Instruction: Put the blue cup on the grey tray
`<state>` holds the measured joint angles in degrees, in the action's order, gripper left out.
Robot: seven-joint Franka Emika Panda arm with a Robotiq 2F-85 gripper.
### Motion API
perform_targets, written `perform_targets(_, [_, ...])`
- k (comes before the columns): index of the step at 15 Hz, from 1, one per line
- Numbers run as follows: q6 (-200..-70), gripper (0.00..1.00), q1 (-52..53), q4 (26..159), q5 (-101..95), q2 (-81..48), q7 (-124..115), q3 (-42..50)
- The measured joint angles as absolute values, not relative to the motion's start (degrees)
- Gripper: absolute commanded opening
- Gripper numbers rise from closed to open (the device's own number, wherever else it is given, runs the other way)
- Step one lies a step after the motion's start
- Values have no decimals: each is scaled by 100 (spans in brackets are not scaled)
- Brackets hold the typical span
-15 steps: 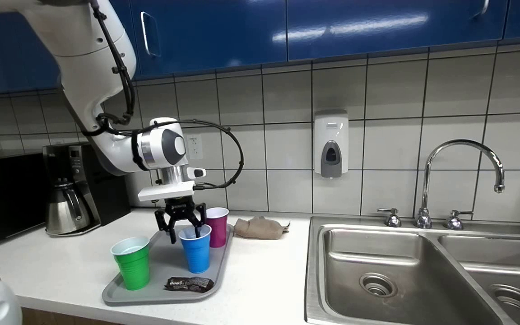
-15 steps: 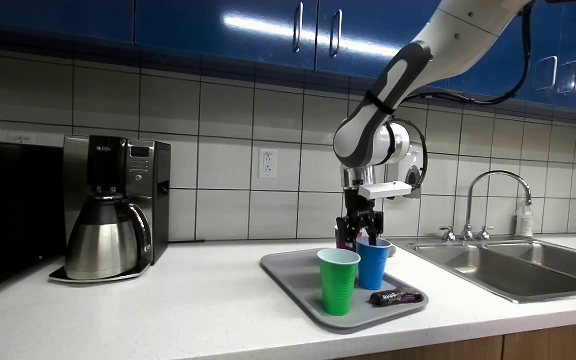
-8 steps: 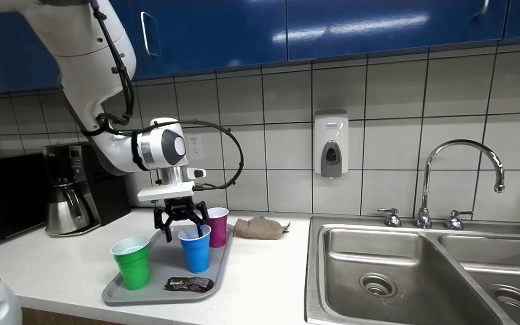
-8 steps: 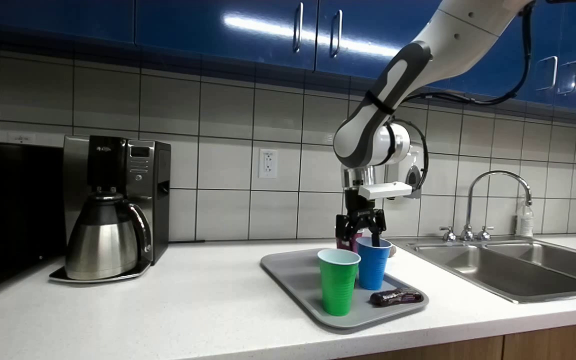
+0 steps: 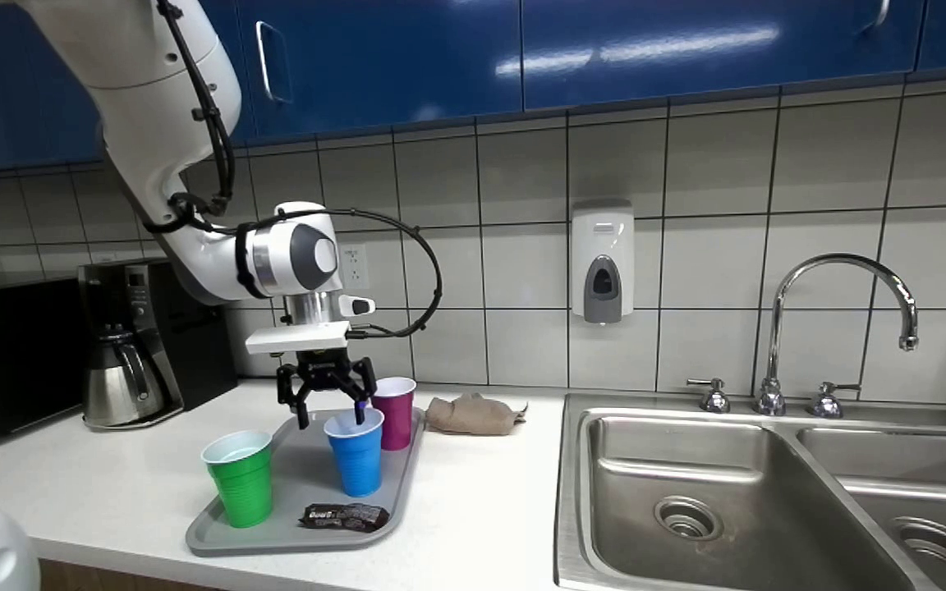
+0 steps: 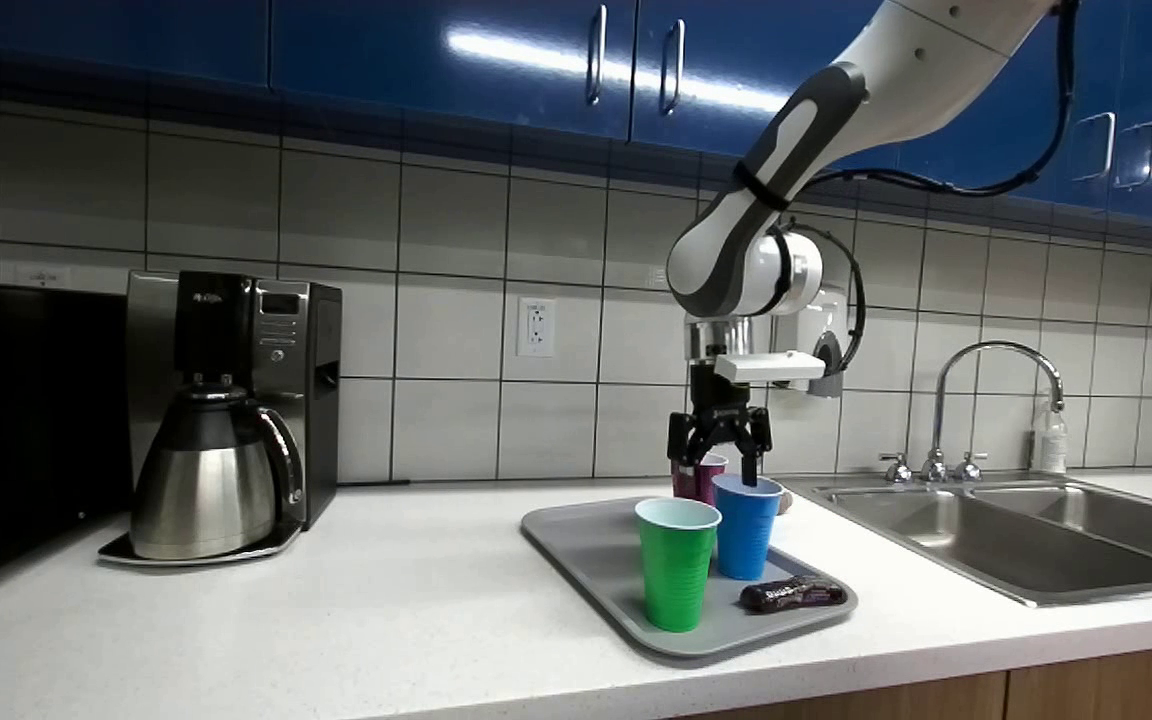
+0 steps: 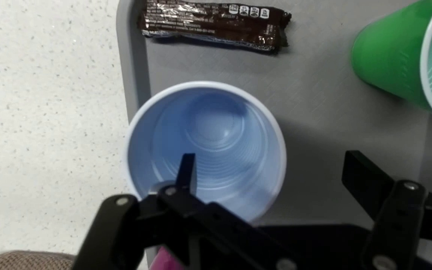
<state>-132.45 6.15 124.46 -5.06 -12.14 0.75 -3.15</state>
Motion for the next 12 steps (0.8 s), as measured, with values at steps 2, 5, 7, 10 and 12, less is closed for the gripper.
perform_targets(2, [-13183, 100, 611, 12459, -401, -1076, 79, -315])
perform_targets(5, [-13171, 100, 594, 12529, -316, -847, 80, -315])
perform_targets(7, [-13179, 100, 579, 12598, -294, -685, 80, -312])
perform_targets(10, [-13186, 100, 554, 12732, -291, -437, 83, -305])
perform_targets(12, [-13187, 100, 532, 12835, -266, -276, 97, -295])
